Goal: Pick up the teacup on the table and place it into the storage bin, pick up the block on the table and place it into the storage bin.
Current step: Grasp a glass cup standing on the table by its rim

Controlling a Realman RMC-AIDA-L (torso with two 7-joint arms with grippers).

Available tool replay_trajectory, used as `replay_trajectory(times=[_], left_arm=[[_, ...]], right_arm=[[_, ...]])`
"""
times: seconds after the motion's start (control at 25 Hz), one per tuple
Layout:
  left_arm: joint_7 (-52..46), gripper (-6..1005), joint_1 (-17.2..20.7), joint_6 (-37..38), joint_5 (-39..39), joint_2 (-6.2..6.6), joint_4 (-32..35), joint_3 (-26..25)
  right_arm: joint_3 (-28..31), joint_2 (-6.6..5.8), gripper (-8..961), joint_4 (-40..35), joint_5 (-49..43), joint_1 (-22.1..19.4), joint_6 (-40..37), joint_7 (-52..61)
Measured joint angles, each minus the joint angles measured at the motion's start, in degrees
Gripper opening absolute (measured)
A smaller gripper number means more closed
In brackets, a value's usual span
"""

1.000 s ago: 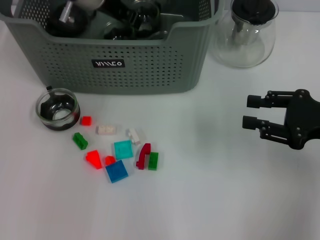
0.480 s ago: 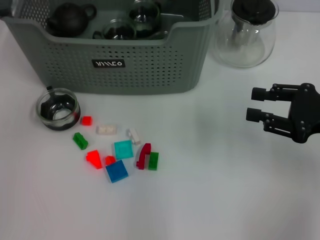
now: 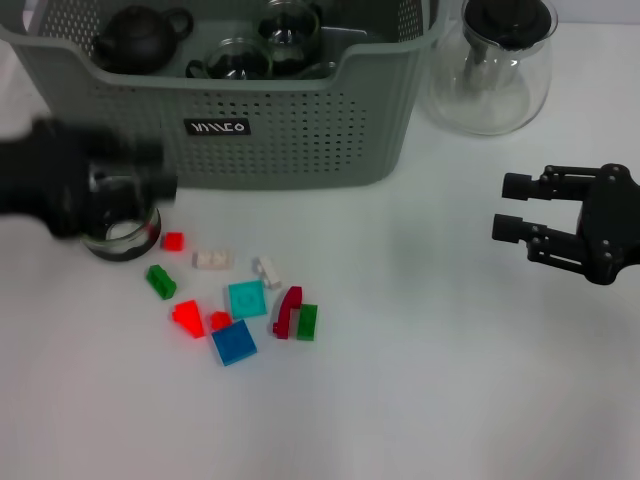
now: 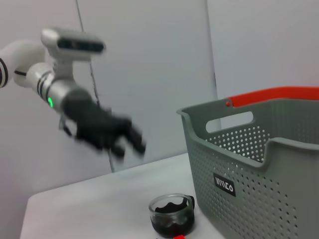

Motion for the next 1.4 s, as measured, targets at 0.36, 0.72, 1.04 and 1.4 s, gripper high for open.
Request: replay_trajectory(times=[0.36,0.72,1.04,1.4], left_arm=[[-8.33,400,-2.93,-13.04,24.62,-3.21,4.7,9.78],[-16.6,379,-3.25,-22.19,31.65,-3.42,5.69,19.57],[-17.56,348,-3.22,-22.62,34.55,-3.47,5.33,23.58],[-17.48,313,-3.56,-19.09,34.89,-3.42,5.67,24.58]], right_arm=[[-0.13,0.09,505,0.0,-0.06,0.08,0.23,0.92],[-0.18,-0.06,504,0.0,-0.07,0.09,0.52,1.66],[-0.1,-0.1,504,0.0,-0.07,0.09,0.53,1.67],[-0.26,-0.08,504,0.0,-0.07,0.21,0.55,1.67]])
